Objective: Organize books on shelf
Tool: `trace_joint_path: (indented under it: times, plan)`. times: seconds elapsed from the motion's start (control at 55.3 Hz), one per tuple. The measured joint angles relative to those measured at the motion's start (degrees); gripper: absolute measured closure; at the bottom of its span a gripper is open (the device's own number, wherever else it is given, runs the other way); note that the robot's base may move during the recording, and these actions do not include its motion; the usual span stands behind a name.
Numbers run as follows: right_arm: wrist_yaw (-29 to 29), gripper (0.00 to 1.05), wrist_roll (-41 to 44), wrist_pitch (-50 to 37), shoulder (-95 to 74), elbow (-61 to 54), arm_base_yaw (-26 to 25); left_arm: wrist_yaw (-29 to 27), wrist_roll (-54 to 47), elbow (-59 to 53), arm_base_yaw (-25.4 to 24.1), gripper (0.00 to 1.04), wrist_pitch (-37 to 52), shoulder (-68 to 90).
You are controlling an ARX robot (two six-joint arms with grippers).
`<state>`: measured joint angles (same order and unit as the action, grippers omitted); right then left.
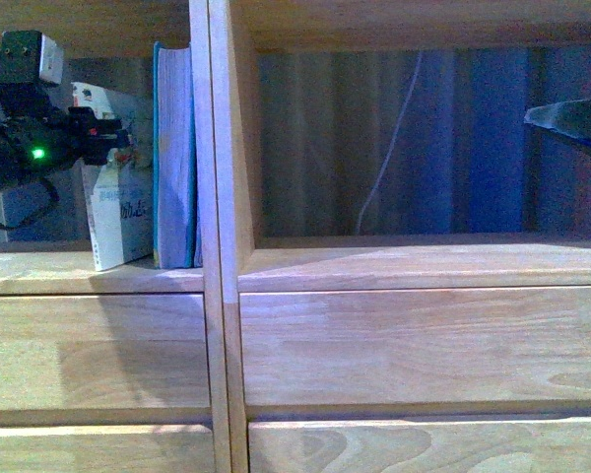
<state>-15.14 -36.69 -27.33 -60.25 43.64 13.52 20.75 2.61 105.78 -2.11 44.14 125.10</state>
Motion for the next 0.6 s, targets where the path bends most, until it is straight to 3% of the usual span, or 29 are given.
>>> trace_joint_path:
  times: [0.506, 0.597]
  plan:
    - [-0.3, 0.07, -1.5, -0.7, -0.2, -0.3, -0.1, -3.4, 0.0, -1.3, 0.6, 0.08, 0.5, 1.7]
    - [-0.3, 0.07, -1.6, -0.7, -0.2, -0.3, 0.0, -3.4, 0.1, -3.0, 1.0, 0.08, 1.0, 1.7]
